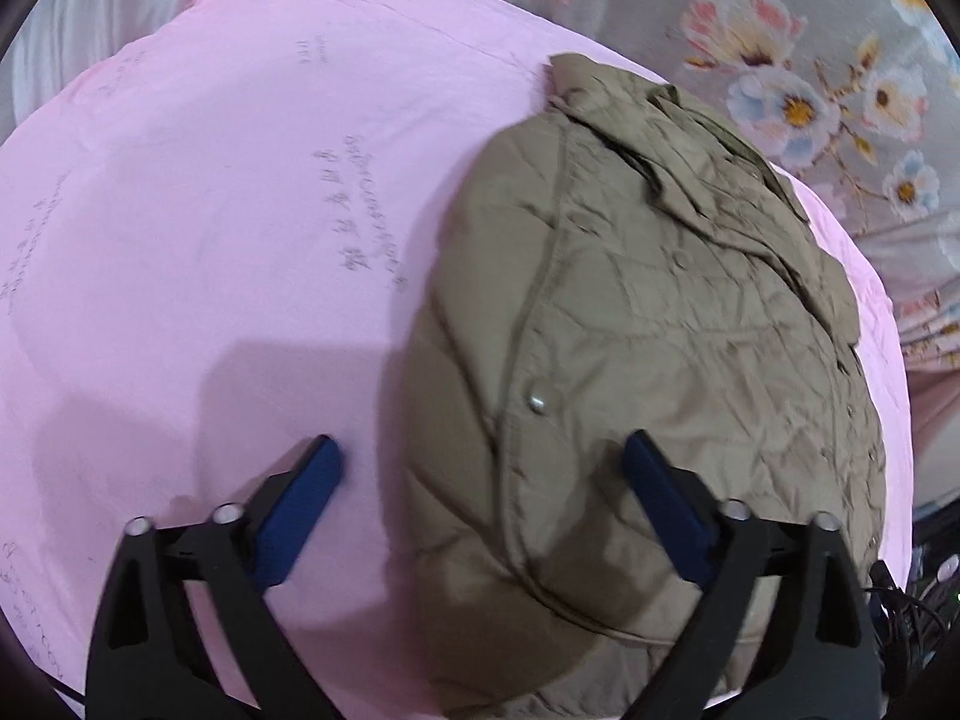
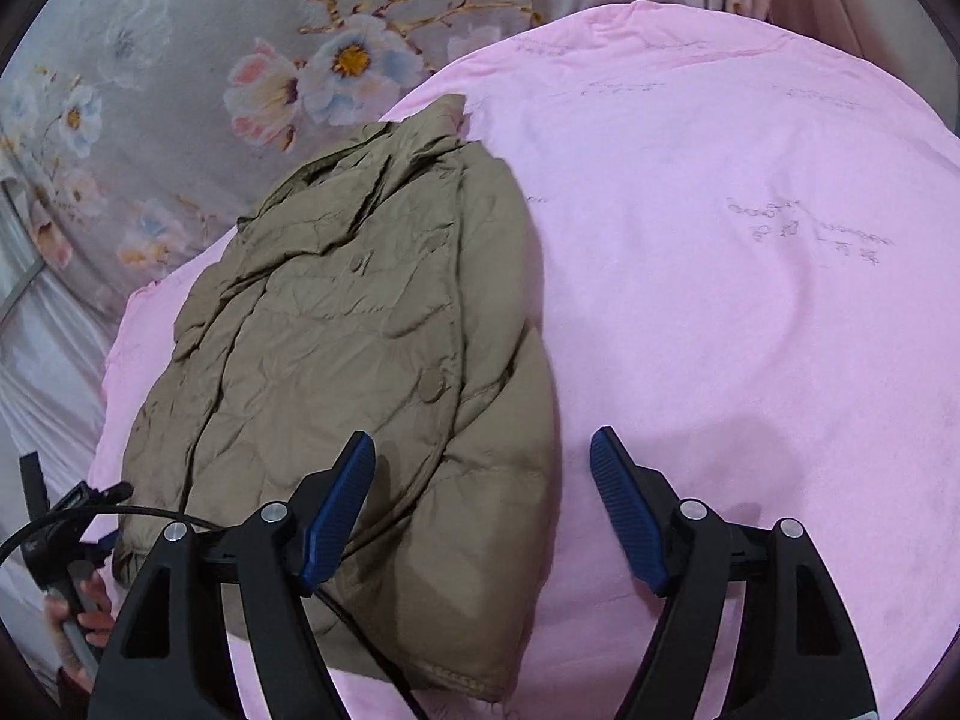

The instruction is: Fold large clothes

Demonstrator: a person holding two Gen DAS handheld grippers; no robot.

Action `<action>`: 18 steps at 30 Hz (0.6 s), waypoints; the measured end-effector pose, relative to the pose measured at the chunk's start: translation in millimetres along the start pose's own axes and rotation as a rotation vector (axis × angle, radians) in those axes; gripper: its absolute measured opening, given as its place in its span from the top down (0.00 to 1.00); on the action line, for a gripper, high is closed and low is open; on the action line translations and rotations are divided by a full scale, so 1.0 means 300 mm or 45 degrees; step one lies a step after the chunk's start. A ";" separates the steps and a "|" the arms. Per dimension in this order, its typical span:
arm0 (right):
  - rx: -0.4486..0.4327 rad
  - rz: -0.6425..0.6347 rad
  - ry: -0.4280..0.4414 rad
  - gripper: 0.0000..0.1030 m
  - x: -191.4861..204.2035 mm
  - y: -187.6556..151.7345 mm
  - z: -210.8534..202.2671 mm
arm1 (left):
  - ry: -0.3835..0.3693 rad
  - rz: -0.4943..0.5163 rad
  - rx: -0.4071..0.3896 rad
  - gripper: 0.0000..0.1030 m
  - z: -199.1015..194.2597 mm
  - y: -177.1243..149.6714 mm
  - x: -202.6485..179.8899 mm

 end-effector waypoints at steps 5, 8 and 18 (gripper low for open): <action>0.095 -0.046 0.144 0.90 0.067 -0.040 -0.009 | -0.089 0.080 0.038 0.87 -0.047 -0.028 -0.070; 0.039 -0.170 0.165 0.93 0.128 -0.033 -0.130 | -0.161 0.107 -0.005 0.92 -0.178 -0.040 -0.083; -0.170 -0.744 0.243 0.93 0.258 -0.327 -0.771 | -0.332 0.287 -0.269 0.93 -0.802 -0.344 -0.010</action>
Point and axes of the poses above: each gripper's, at about its wrist camera, not at the fingertips, and z roughly the way its jaws point, x to its left, y to its top, the point moved 10 cm from there along z, roughly the way its jaws point, and after that the axes turned 5 degrees about x, right-handed, at the moved point
